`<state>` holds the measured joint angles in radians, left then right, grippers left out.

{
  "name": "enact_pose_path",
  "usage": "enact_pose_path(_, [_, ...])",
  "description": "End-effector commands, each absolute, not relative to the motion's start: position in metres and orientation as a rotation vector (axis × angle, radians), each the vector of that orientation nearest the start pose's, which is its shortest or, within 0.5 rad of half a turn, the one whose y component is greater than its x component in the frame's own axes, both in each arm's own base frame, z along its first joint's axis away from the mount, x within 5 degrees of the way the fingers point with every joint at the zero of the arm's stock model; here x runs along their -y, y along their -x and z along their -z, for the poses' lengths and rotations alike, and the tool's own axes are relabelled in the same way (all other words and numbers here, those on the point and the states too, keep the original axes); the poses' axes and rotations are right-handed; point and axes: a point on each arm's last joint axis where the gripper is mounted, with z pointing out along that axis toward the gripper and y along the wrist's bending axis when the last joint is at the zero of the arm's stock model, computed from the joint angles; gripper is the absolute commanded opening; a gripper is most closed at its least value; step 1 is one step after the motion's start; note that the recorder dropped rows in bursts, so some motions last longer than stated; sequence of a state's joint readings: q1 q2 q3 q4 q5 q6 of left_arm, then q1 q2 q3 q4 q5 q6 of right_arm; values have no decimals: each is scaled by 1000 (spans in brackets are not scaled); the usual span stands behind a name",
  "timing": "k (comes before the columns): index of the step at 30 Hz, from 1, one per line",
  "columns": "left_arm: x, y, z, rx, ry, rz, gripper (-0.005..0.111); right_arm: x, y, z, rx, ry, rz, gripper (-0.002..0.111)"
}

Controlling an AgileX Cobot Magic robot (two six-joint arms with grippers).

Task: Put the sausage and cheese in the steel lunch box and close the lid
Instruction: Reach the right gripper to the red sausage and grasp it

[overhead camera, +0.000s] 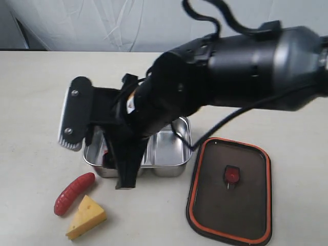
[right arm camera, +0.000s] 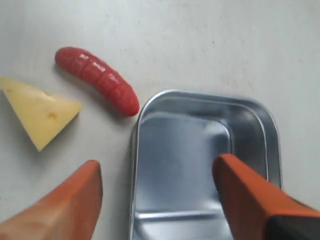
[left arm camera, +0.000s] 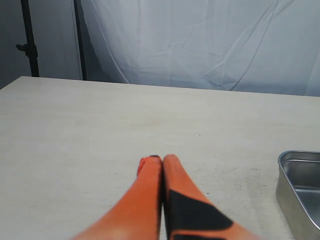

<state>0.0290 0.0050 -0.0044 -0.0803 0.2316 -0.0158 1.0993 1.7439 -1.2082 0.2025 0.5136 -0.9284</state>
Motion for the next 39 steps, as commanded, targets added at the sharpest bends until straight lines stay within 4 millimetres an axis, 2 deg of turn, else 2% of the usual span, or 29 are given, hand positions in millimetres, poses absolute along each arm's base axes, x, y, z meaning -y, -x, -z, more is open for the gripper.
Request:
enact_pose_path(1, [0,-56,-192,-1712,98,75,0,-371,-157,-216,-1379,2172,-208,63])
enact_pose_path(6, [0,-56,-192,-1712,98,75,0,-395,-144,-195,-1306,2259,-185,63])
enact_pose_path(13, [0,-56,-192,-1712,98,75,0,-413,-125,-178,-1161,2342,-121,63])
enact_pose_path(23, [0,-56,-192,-1712,100,76,0,-432,-125,-161,-1151,2351,-127,63])
enact_pose_path(39, [0,-56,-192,-1712,100,76,0,-433,-126,-136,-1206,2449,-108,62])
